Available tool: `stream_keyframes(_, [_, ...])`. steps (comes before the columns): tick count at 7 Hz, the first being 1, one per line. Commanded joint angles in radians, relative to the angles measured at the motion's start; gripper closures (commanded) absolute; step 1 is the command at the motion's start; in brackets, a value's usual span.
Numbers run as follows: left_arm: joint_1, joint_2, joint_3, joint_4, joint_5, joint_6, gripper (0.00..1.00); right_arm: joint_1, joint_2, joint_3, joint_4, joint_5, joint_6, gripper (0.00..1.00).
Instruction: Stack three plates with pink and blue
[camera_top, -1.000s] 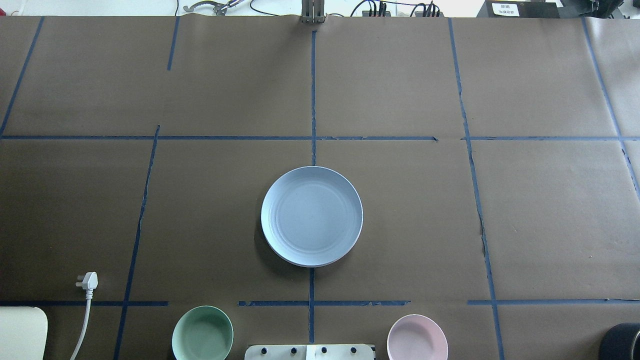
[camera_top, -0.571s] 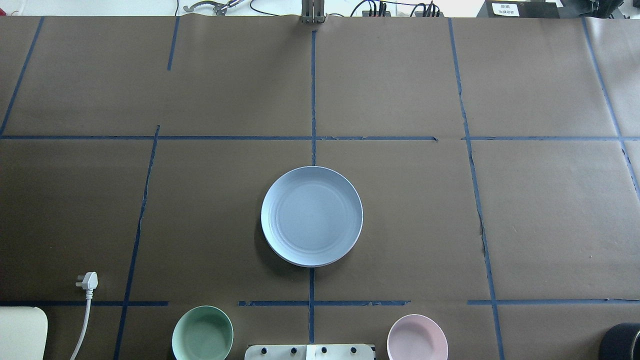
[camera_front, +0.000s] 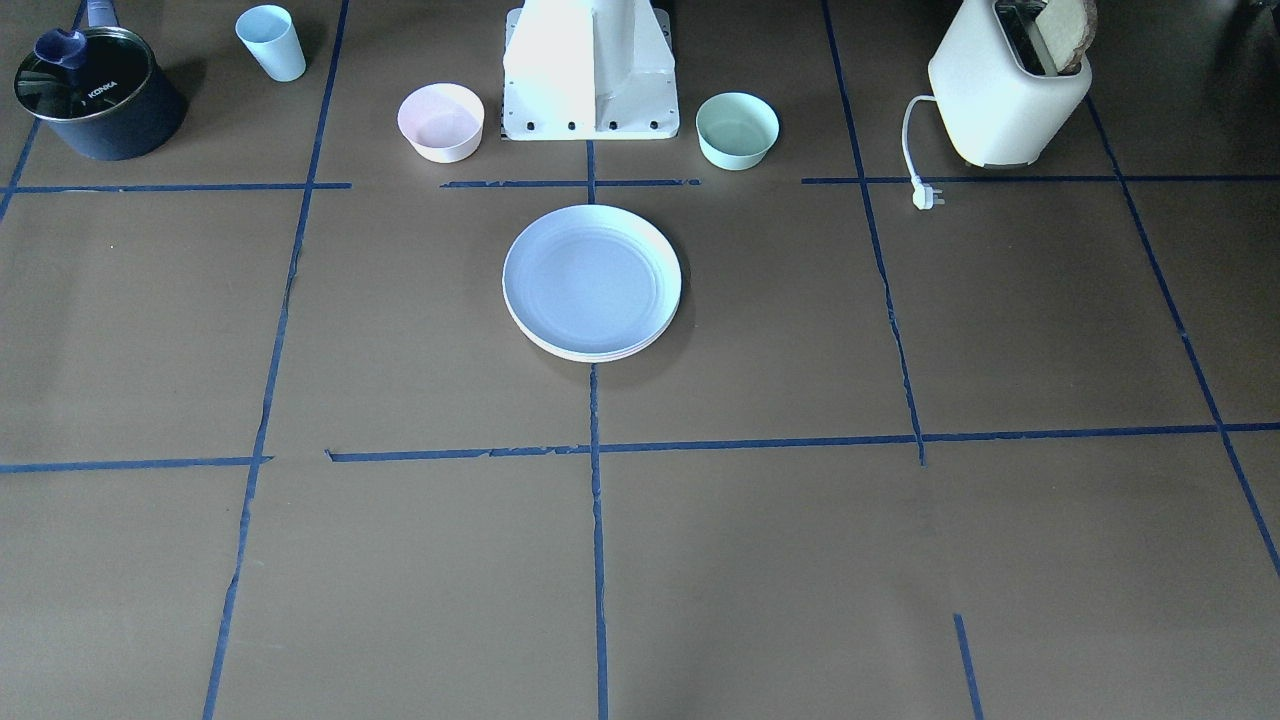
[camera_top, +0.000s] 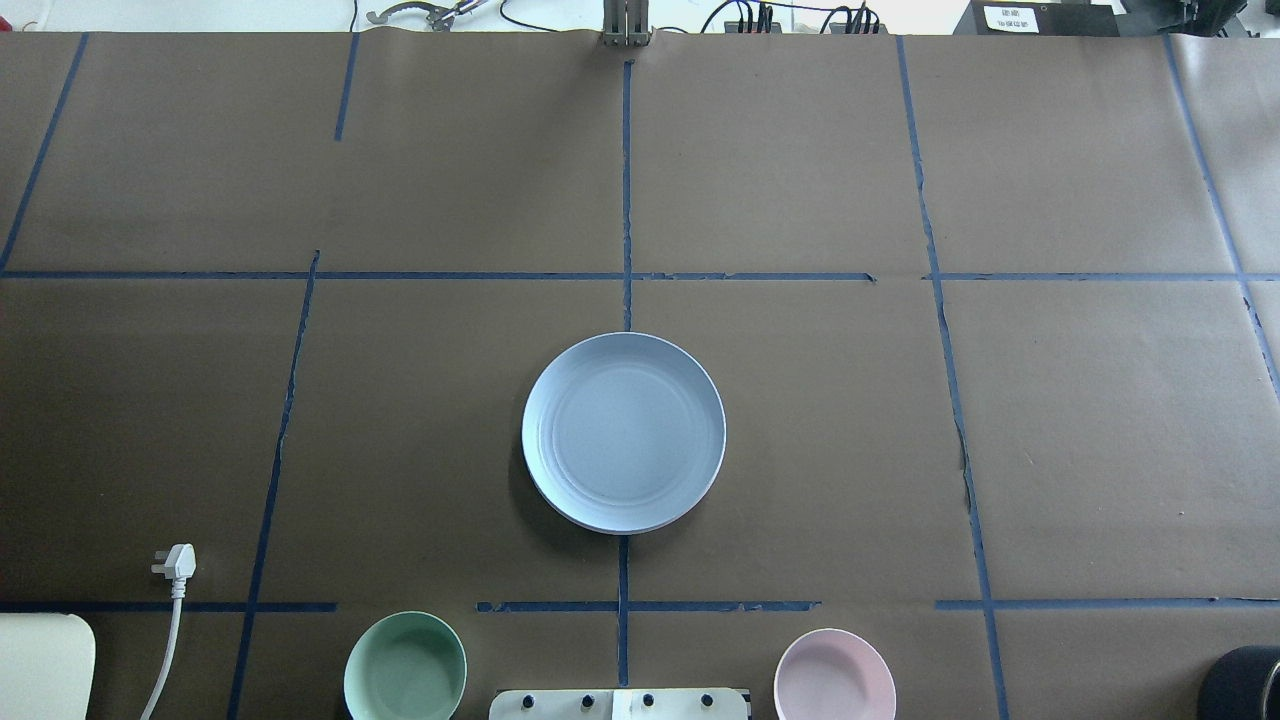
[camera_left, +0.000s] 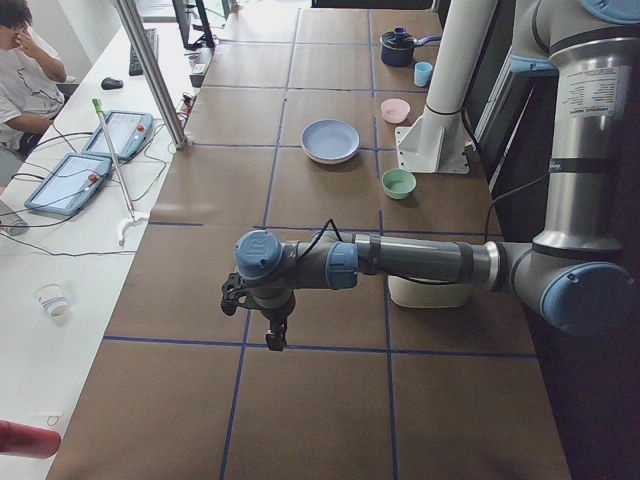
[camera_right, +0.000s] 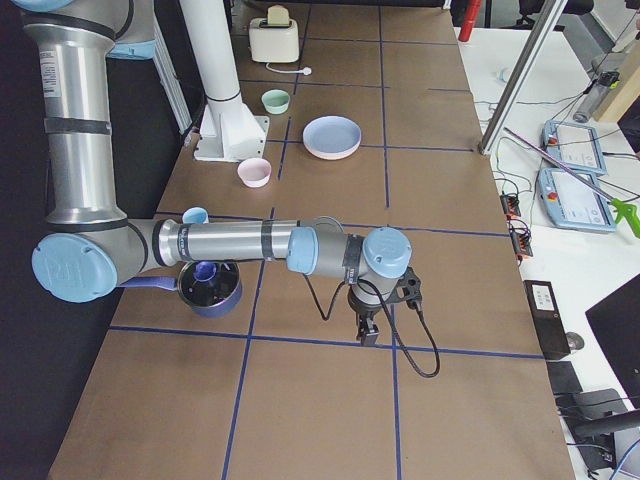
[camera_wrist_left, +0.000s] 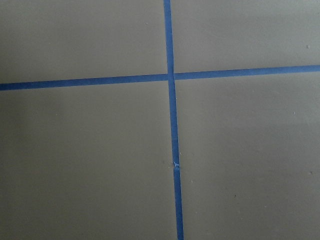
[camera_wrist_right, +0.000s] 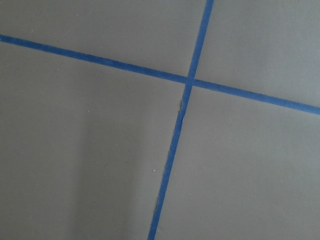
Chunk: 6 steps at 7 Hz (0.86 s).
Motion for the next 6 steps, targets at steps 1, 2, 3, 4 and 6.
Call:
stream_keyframes(1, [0.003, 0.017, 0.005, -0.003, -0.003, 0.002, 0.0, -0.01, -0.017, 0.014, 0.003, -0.002, 0.003, 0.0])
stream_keyframes(2, [0.009, 0.021, -0.004, -0.026, -0.012, 0.002, 0.0, -0.01, -0.017, 0.015, 0.004, -0.002, -0.005, 0.0])
stream_keyframes(3, [0.009, 0.026, -0.006, -0.073, -0.014, 0.0, 0.0, -0.011, -0.017, 0.012, 0.004, -0.005, -0.004, 0.0])
stream_keyframes(4, [0.009, 0.028, 0.005, -0.077, -0.013, 0.0, 0.0, -0.011, -0.017, 0.015, 0.004, -0.003, -0.007, 0.0])
stream_keyframes(6, [0.009, 0.029, 0.006, -0.061, -0.006, -0.001, 0.0, -0.011, -0.017, 0.015, 0.007, -0.012, -0.007, 0.0])
